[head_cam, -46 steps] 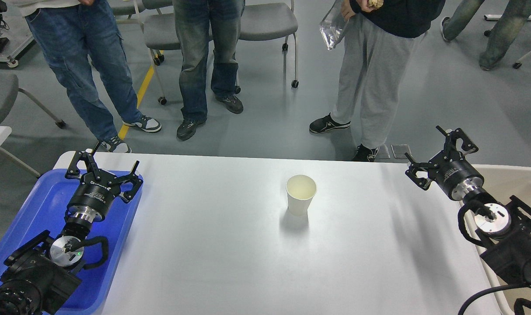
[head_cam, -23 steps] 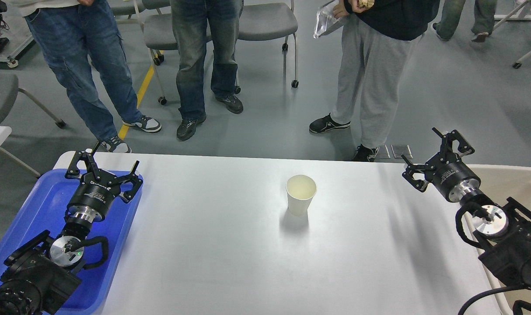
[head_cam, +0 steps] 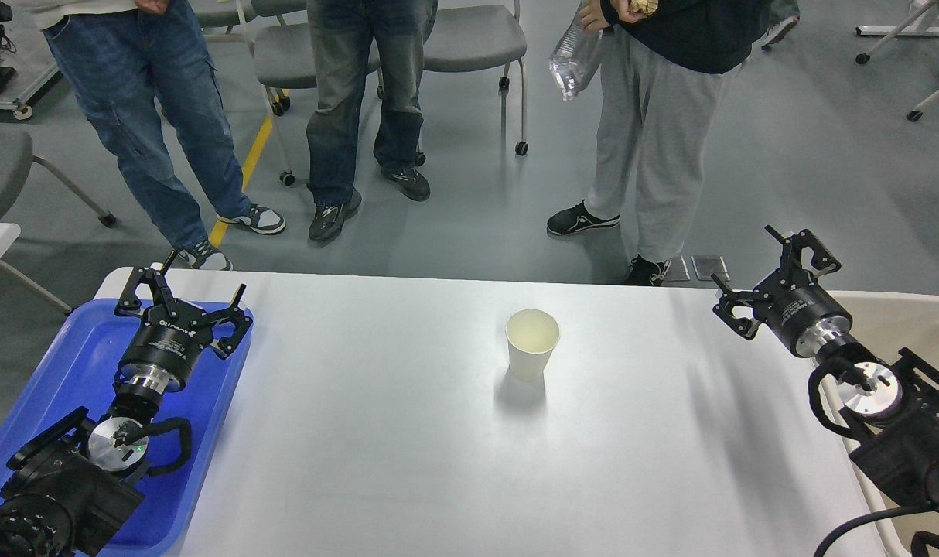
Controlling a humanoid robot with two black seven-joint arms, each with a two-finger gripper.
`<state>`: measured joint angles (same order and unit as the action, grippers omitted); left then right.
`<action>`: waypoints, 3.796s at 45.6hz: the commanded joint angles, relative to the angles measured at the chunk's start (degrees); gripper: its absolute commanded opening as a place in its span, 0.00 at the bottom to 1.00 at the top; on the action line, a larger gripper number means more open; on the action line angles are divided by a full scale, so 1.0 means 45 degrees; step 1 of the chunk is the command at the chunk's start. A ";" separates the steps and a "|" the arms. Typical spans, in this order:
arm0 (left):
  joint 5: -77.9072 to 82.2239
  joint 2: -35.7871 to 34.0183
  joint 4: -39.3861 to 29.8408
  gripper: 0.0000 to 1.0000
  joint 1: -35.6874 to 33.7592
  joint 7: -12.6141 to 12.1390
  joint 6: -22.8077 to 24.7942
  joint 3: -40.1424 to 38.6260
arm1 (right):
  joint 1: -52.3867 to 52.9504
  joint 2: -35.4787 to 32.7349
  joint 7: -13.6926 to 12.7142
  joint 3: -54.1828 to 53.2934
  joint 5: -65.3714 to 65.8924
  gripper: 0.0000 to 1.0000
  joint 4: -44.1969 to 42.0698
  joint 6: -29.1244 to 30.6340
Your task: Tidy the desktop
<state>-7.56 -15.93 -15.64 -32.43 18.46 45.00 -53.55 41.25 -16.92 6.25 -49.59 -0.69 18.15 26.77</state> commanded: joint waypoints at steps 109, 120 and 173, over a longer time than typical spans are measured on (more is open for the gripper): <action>0.0000 -0.0016 0.0000 1.00 -0.0020 -0.0001 0.0000 -0.0015 | 0.7746 -0.1591 -0.1291 1.2092 0.7553 1.00 0.7940 -0.3606; 0.0000 -0.0016 0.0000 1.00 0.0000 -0.0001 0.0000 -0.0015 | 0.8352 -0.0713 -0.1252 1.4026 0.9136 1.00 0.7940 -0.3528; 0.0000 0.0004 0.0000 1.00 -0.0020 -0.0001 0.0000 -0.0015 | 0.6751 0.2999 -0.1252 1.6800 1.0270 1.00 0.3390 -0.3567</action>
<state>-7.56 -16.00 -15.64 -32.52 18.46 45.00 -53.61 74.38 -5.29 0.61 25.70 45.51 37.87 10.85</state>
